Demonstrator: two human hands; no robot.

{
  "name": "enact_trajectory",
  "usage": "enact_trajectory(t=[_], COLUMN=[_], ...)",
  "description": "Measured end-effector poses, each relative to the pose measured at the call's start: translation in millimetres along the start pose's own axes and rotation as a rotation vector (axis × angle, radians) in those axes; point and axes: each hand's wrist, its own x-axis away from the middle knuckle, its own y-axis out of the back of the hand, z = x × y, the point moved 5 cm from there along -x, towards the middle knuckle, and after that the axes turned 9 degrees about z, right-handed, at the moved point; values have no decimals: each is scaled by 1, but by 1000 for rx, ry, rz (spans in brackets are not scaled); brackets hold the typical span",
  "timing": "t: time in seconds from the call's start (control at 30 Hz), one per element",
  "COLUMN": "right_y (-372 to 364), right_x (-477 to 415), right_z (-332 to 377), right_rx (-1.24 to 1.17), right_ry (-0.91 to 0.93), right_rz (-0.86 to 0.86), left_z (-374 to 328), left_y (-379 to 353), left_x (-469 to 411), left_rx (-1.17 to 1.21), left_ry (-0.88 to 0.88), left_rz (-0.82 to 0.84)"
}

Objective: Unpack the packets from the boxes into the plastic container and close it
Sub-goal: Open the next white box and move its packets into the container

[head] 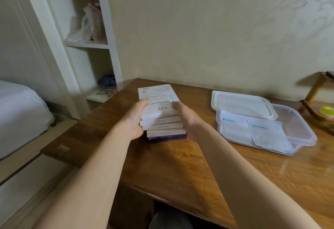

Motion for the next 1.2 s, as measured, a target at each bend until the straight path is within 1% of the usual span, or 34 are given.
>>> enact_trajectory(t=[0.17, 0.33, 0.57, 0.63, 0.7, 0.83, 0.93, 1.0, 1.07, 1.2], right_y=[-13, -16, -16, -18, -18, -3, 24, 46, 71, 132], right_x=[-26, -32, -19, -12, -3, 22, 44, 58, 71, 95], right_z=[4, 6, 18, 27, 36, 56, 67, 71, 72, 67], right_rx=[30, 58, 158, 235, 269, 210, 176, 143, 60, 2], right_ry=[15, 53, 205, 266, 329, 439, 490, 504, 497, 475], right_rz=[-13, -25, -22, -32, -45, -94, -217, -287, -307, -346], left_z=[-5, -9, -25, -34, -48, -75, -83, -79, -69, -36], left_y=[24, 31, 27, 24, 16, -17, -57, -87, -117, -176], left_x=[-21, -29, -20, -16, -10, 3, 10, 10, 8, 2], left_rx=[-9, -27, -183, -207, -241, -290, -221, -126, -57, -17], left_ry=[-10, -20, -148, -167, -223, -394, -485, -492, -475, -344], left_rz=[-25, -28, -85, -85, -72, -46, 14, 75, 126, 204])
